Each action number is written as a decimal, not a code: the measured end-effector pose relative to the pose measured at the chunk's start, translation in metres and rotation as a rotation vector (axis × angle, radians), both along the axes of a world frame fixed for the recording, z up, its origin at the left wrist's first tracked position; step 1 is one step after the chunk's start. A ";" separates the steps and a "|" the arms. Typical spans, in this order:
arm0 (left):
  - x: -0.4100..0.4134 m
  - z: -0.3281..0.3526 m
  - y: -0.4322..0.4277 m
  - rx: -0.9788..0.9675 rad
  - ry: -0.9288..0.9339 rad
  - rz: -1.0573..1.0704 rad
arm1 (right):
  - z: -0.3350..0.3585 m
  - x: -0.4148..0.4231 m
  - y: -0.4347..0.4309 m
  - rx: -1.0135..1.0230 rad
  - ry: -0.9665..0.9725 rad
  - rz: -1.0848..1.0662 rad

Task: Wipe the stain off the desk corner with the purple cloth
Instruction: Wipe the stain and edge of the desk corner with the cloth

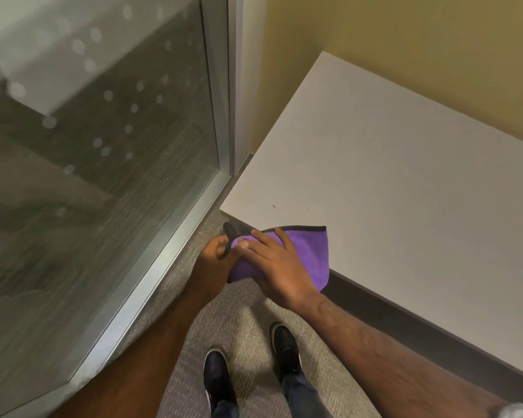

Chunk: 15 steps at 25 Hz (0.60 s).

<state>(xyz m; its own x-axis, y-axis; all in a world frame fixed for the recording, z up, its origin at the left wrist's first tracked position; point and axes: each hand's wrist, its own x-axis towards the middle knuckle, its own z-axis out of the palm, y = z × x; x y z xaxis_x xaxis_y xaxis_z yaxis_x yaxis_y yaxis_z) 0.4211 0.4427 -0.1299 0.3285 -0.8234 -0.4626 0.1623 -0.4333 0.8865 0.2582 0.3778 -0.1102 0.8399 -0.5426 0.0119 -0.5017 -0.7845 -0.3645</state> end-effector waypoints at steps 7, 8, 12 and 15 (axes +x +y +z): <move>-0.009 0.025 -0.011 -0.004 0.177 -0.102 | 0.020 -0.030 0.013 0.156 -0.132 -0.107; -0.011 0.033 -0.015 -0.033 0.183 -0.117 | 0.024 -0.034 0.012 0.180 -0.158 -0.127; -0.013 0.058 -0.027 -0.121 0.091 -0.244 | 0.046 -0.068 -0.006 0.182 -0.374 -0.444; -0.011 0.067 -0.030 -0.157 0.094 -0.271 | 0.060 -0.096 -0.033 0.557 -0.424 -0.703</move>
<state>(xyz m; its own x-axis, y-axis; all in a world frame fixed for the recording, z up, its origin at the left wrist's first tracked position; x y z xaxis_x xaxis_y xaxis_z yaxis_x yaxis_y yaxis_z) 0.4099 0.4125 -0.0625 0.0493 -0.9389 -0.3407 0.1443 -0.3308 0.9326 0.1621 0.3444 -0.0499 0.3103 -0.9351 -0.1710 -0.5303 -0.0210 -0.8475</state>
